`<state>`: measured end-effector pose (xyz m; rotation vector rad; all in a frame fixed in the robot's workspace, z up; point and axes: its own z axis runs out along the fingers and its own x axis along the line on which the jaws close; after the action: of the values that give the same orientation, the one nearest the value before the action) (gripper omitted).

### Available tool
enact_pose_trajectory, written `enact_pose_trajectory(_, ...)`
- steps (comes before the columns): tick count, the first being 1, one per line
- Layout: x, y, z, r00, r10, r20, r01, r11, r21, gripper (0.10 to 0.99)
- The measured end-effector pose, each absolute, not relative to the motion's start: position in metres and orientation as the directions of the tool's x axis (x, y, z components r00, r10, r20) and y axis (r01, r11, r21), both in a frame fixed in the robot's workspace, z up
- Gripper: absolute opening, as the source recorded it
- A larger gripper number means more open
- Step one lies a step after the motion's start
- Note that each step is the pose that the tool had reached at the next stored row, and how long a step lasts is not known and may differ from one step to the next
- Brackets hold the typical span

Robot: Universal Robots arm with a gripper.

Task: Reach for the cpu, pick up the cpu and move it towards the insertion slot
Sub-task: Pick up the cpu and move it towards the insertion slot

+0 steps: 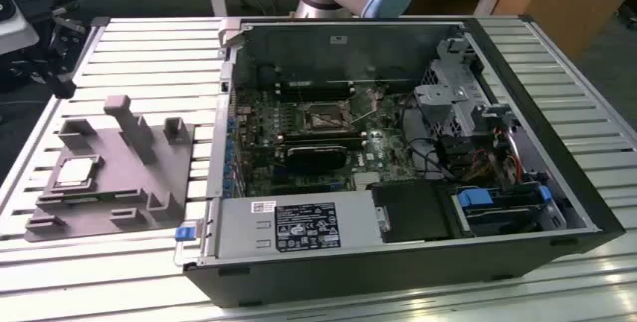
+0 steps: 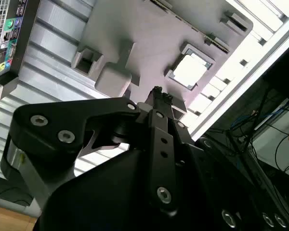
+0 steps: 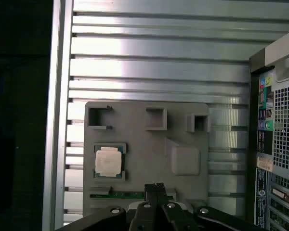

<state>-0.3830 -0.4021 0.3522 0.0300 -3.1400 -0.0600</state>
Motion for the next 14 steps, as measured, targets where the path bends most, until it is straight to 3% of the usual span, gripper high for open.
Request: enact_pose_trajectory(14, -0.3833, -0.4021, 0.3478, -1.0, -0.019, 0.0, -0.019, 0.999, 0.038, 0.106)
